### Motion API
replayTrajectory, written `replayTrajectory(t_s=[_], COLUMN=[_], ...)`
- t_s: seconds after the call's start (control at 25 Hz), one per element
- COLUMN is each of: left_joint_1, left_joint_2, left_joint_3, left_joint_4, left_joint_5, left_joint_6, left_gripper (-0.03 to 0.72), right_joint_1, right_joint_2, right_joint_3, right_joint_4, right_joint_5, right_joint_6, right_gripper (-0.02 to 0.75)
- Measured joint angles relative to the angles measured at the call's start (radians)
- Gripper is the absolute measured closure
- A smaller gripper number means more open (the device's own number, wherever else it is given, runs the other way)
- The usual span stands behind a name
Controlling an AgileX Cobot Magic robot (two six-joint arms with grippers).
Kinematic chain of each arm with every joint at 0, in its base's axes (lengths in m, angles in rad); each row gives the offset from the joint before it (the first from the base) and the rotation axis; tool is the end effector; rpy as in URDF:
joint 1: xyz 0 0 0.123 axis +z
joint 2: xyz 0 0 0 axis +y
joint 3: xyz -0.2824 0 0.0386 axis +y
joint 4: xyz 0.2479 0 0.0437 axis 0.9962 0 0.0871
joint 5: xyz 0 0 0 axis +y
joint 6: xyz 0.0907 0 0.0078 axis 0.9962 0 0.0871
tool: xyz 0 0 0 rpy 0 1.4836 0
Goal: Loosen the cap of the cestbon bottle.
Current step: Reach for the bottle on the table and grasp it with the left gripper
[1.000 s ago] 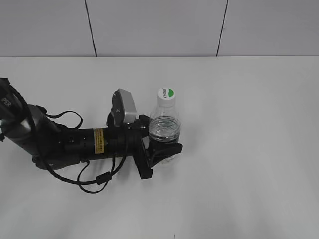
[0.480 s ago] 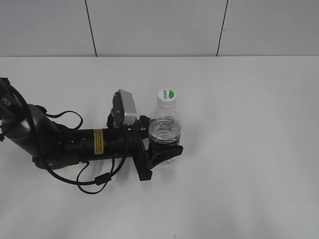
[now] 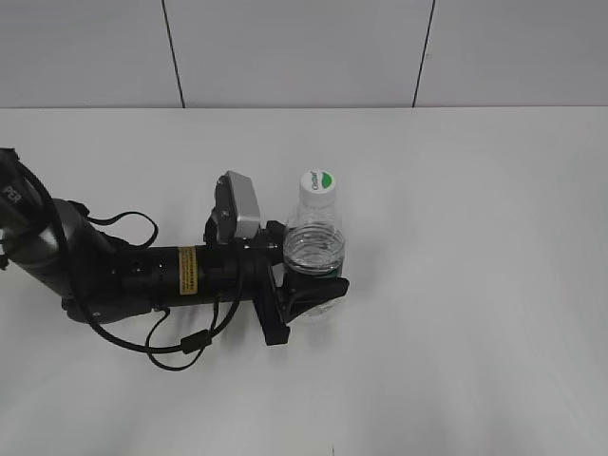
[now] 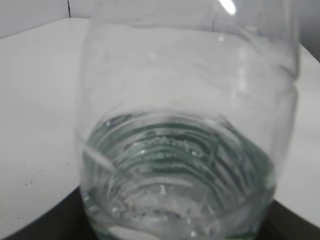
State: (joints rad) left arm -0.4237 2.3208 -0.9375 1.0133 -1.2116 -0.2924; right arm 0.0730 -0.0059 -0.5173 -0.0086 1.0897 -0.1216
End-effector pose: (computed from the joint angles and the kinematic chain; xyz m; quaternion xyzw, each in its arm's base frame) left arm 0.3002 -0.2147 0.0492 0.4743 0.6140 -0.4125 0.4773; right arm -0.0089 -0.0013 0.2796 -0.0828 0.8507 -0.0169 0.5188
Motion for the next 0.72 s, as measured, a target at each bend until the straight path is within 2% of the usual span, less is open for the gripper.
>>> replayTrajectory(t_s=[0.2, 0.4, 0.72], left_joint_1=[0.001, 0.001, 0.001], left_joint_2=[0.000, 0.000, 0.000], left_joint_3=[0.000, 0.000, 0.000], left_joint_4=[0.000, 0.002, 0.003], left_joint_5=[0.000, 0.000, 0.000], left_joint_6=[0.000, 0.000, 0.000], left_gripper=[0.274, 0.274, 0.274], right_joint_1=[0.000, 0.000, 0.000], right_joint_2=[0.063, 0.257, 0.710], right_joint_3=[-0.038, -0.124, -0.414], right_joint_4=[-0.002, -0.002, -0.002], right_joint_5=[-0.097, -0.162, -0.177], right_joint_6=[-0.003, -0.005, -0.016], right_gripper=[0.311, 0.311, 0.311])
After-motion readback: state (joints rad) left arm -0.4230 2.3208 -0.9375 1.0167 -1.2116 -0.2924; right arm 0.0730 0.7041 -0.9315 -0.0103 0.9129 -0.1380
